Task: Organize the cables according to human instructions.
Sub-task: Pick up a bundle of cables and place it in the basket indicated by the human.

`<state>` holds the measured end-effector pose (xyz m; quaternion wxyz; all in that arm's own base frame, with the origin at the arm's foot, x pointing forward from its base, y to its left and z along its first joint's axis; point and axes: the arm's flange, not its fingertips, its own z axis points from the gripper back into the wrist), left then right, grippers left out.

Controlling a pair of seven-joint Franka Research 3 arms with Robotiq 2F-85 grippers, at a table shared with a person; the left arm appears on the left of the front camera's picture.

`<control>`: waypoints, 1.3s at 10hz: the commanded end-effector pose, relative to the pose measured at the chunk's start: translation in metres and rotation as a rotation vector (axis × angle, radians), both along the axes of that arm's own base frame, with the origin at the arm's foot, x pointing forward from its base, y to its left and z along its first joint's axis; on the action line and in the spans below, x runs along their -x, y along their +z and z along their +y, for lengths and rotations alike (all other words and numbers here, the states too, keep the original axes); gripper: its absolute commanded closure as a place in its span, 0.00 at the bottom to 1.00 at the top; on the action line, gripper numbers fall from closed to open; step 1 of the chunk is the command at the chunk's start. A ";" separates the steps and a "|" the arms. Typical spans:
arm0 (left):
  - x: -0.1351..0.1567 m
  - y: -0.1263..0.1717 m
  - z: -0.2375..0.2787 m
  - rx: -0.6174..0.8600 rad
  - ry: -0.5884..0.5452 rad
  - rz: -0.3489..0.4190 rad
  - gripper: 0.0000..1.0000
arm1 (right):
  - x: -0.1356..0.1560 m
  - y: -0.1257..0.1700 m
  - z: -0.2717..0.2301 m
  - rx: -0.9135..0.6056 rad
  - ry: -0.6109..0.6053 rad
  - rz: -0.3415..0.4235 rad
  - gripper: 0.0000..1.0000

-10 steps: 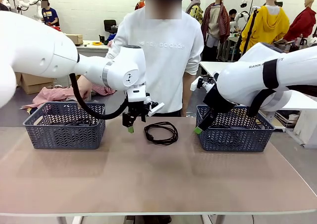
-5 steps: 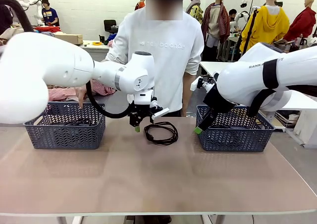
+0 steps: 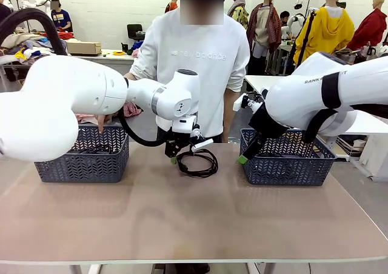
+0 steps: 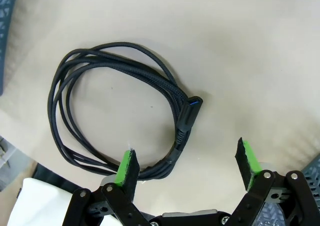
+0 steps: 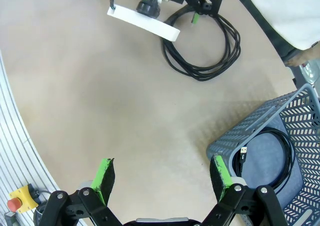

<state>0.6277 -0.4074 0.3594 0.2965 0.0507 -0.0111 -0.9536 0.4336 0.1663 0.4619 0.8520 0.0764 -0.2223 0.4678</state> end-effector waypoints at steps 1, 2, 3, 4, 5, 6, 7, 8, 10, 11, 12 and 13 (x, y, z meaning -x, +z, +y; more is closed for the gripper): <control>0.001 0.003 -0.001 0.013 0.028 -0.010 0.00 | -0.002 0.003 0.000 0.012 -0.006 0.002 0.00; 0.001 0.003 -0.001 0.013 0.028 -0.010 0.00 | -0.002 0.003 0.000 0.012 -0.006 0.002 0.00; 0.001 0.003 -0.001 0.013 0.028 -0.010 0.00 | -0.002 0.003 0.000 0.012 -0.006 0.002 0.00; 0.000 0.000 0.000 0.003 0.003 -0.001 0.00 | -0.002 0.003 0.000 0.012 -0.006 0.002 0.00; 0.002 0.002 0.006 0.005 -0.024 -0.043 0.00 | -0.002 0.003 0.000 0.012 -0.006 0.002 0.00; -0.001 0.000 0.008 -0.006 -0.047 -0.056 0.00 | -0.002 0.003 0.000 0.012 -0.006 0.002 0.00; -0.005 -0.002 0.009 -0.016 -0.064 -0.072 0.00 | -0.002 0.003 0.000 0.012 -0.006 0.002 0.00; -0.009 -0.005 0.010 -0.010 -0.065 -0.071 0.00 | -0.002 0.003 0.000 0.012 -0.006 0.002 0.00; -0.018 -0.013 0.012 -0.019 -0.097 -0.055 0.00 | -0.002 0.003 0.000 0.012 -0.006 0.002 0.00; -0.021 -0.017 0.011 -0.023 -0.119 -0.040 0.00 | -0.002 0.003 0.000 0.012 -0.006 0.002 0.00; -0.024 -0.020 0.011 -0.030 -0.147 -0.024 0.00 | -0.002 0.003 0.000 0.012 -0.006 0.002 0.00; -0.028 -0.023 0.010 -0.039 -0.165 -0.018 0.00 | -0.002 0.003 0.000 0.012 -0.006 0.002 0.00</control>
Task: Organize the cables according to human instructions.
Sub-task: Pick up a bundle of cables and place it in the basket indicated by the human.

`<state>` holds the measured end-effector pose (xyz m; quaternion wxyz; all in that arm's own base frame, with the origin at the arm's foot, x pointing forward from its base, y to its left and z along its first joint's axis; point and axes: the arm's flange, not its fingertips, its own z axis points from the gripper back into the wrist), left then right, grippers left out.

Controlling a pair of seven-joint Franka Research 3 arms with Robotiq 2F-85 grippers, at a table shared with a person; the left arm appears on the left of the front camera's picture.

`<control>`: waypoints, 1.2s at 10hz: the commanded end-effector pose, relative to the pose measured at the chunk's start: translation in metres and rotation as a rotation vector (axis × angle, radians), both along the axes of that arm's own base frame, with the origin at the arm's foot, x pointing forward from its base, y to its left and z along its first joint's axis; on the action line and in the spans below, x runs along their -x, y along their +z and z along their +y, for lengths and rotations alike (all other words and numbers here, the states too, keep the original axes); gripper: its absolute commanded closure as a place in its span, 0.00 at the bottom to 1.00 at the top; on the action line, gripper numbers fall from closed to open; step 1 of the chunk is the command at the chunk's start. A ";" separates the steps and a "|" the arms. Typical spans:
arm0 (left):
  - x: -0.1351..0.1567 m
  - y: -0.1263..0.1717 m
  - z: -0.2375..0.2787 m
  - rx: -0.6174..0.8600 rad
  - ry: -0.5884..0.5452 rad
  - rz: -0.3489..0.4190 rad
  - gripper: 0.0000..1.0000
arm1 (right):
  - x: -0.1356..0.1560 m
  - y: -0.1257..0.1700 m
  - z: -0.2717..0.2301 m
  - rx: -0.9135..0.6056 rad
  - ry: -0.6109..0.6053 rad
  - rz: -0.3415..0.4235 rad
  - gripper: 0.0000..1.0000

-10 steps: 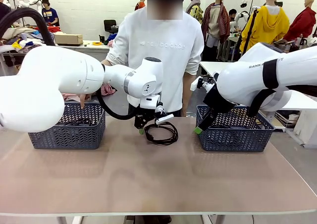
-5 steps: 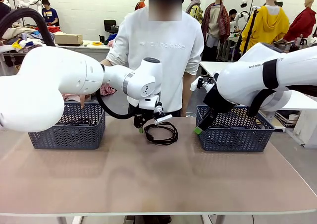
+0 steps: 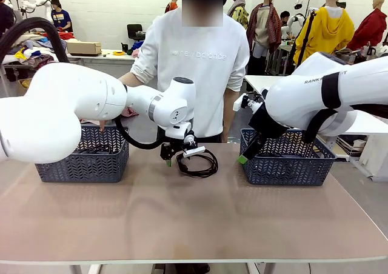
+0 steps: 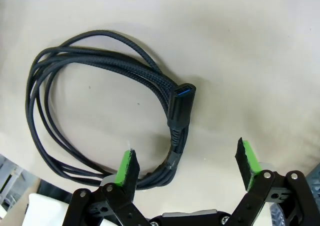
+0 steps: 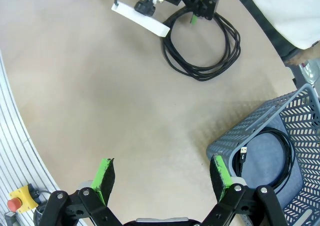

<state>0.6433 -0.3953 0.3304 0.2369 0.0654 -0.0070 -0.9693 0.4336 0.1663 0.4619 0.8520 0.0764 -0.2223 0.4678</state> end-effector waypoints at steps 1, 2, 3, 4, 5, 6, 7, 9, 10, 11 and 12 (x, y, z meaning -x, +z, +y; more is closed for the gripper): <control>-0.015 0.004 -0.002 -0.013 -0.056 0.013 0.00 | -0.002 0.003 0.000 0.011 -0.006 0.002 0.00; -0.017 0.003 -0.005 -0.012 -0.059 0.017 0.00 | -0.002 0.003 0.000 0.011 -0.006 0.002 0.00; -0.019 0.002 -0.009 -0.012 -0.062 0.025 0.00 | -0.002 0.003 0.000 0.011 -0.006 0.002 0.00; -0.021 0.001 -0.010 -0.016 -0.058 0.031 0.00 | -0.002 0.003 0.000 0.011 -0.006 0.002 0.00; -0.023 -0.002 -0.011 -0.021 -0.059 0.036 0.00 | -0.002 0.003 0.000 0.011 -0.006 0.002 0.00; -0.024 -0.004 -0.011 -0.020 -0.059 0.037 0.00 | -0.002 0.003 0.000 0.011 -0.006 0.002 0.00; -0.025 -0.005 -0.011 -0.019 -0.055 0.033 0.00 | -0.002 0.003 0.000 0.011 -0.006 0.002 0.00; -0.026 -0.006 -0.012 -0.018 -0.054 0.033 0.00 | -0.002 0.003 0.000 0.011 -0.006 0.002 0.00; -0.026 -0.005 -0.013 -0.015 -0.056 0.030 0.04 | -0.002 0.003 0.000 0.011 -0.006 0.002 0.00; -0.026 -0.005 -0.012 -0.009 -0.050 0.029 0.19 | -0.002 0.003 0.000 0.011 -0.006 0.002 0.00; -0.026 -0.004 -0.012 -0.010 -0.044 0.031 0.24 | -0.002 0.003 0.000 0.011 -0.006 0.002 0.00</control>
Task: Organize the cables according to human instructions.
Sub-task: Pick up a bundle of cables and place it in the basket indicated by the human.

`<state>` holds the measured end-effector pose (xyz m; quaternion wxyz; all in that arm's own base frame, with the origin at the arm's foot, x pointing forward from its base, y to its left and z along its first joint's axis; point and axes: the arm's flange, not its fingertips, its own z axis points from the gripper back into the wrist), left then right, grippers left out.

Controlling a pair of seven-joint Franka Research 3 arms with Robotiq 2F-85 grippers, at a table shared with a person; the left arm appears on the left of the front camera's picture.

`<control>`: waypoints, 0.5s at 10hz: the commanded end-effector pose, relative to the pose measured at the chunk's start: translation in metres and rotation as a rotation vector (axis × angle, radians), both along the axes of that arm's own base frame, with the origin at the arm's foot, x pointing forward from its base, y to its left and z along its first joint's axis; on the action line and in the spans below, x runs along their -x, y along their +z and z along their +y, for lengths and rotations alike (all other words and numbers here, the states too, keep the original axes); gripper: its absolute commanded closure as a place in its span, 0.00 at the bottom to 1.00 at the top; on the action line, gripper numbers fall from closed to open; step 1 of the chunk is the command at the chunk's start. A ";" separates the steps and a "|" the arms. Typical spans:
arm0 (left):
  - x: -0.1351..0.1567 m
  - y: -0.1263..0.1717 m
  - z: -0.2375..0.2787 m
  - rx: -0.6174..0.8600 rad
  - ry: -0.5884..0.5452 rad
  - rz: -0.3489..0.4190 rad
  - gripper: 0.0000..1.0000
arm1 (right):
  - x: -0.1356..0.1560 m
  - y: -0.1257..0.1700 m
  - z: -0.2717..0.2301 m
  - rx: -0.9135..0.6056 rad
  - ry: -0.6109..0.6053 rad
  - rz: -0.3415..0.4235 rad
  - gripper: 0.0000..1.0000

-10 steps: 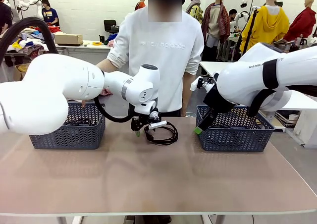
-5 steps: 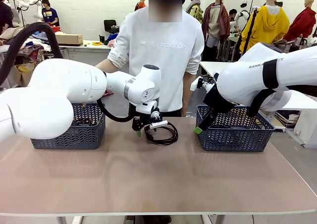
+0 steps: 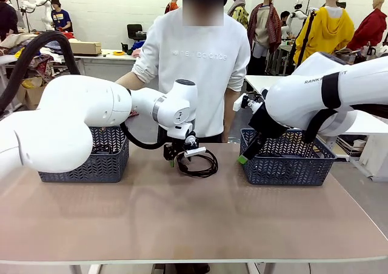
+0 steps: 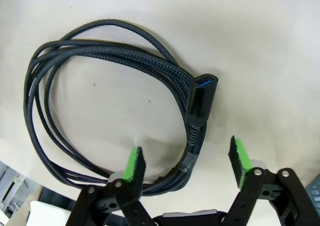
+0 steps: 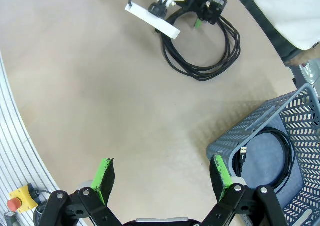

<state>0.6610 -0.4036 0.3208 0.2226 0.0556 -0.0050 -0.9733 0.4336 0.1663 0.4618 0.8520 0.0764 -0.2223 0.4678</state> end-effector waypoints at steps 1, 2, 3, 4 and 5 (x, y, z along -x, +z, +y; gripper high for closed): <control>-0.009 0.006 -0.004 -0.009 -0.012 0.015 0.39 | -0.002 0.003 0.000 0.011 -0.006 0.002 0.00; -0.009 0.006 -0.004 -0.010 -0.011 0.016 0.44 | -0.002 0.003 0.000 0.011 -0.006 0.002 0.00; -0.009 0.006 -0.004 -0.012 -0.009 0.015 0.59 | -0.002 0.003 0.000 0.011 -0.006 0.002 0.00; -0.009 0.007 -0.004 -0.013 -0.010 0.015 0.64 | -0.002 0.003 0.000 0.011 -0.006 0.002 0.00; -0.009 0.007 -0.004 -0.014 -0.009 0.013 0.79 | -0.002 0.003 0.000 0.011 -0.006 0.002 0.00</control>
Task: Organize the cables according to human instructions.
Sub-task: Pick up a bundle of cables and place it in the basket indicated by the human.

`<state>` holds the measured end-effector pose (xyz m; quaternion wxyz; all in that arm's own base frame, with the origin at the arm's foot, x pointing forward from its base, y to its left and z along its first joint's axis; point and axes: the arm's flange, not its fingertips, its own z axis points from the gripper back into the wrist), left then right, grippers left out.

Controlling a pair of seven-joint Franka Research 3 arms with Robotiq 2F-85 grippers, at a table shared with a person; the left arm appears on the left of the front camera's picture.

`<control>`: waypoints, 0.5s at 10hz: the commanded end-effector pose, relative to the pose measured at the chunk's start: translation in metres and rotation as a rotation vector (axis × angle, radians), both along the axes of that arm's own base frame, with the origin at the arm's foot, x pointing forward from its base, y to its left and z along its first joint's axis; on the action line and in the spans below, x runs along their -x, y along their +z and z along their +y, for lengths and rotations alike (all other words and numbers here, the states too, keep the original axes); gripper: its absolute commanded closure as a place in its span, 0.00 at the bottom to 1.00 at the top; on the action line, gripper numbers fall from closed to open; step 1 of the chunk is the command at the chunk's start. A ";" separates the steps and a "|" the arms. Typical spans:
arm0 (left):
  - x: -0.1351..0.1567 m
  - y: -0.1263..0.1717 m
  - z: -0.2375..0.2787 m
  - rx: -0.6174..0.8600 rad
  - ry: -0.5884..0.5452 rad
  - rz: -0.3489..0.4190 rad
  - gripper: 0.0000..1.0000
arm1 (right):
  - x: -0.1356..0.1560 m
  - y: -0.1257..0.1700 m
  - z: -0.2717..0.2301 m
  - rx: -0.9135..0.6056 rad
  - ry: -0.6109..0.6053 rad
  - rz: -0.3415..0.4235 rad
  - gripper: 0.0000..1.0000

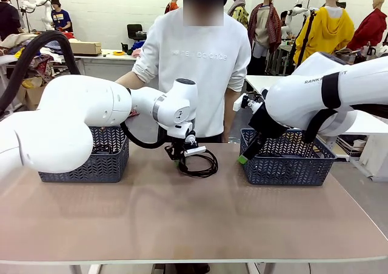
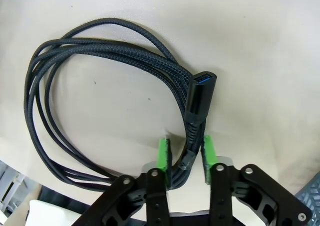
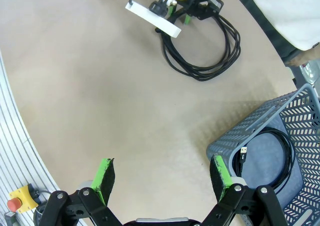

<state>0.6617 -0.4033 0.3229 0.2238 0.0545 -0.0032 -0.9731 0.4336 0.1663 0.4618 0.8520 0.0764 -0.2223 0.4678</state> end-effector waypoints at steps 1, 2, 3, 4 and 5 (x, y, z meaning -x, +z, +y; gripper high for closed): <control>-0.009 0.005 -0.004 -0.011 -0.011 0.010 0.84 | -0.002 0.003 0.000 0.011 -0.006 0.002 0.00; -0.009 0.005 -0.004 -0.013 -0.012 0.011 0.99 | -0.002 0.003 0.000 0.011 -0.006 0.002 0.00; -0.009 0.006 -0.004 -0.016 -0.012 0.010 1.00 | -0.002 0.003 0.000 0.011 -0.006 0.002 0.00; -0.008 0.007 -0.003 -0.017 -0.015 0.009 1.00 | -0.002 0.003 0.000 0.011 -0.006 0.002 0.00; -0.006 0.010 -0.003 -0.015 -0.026 0.010 1.00 | -0.002 0.003 0.000 0.011 -0.006 0.002 0.00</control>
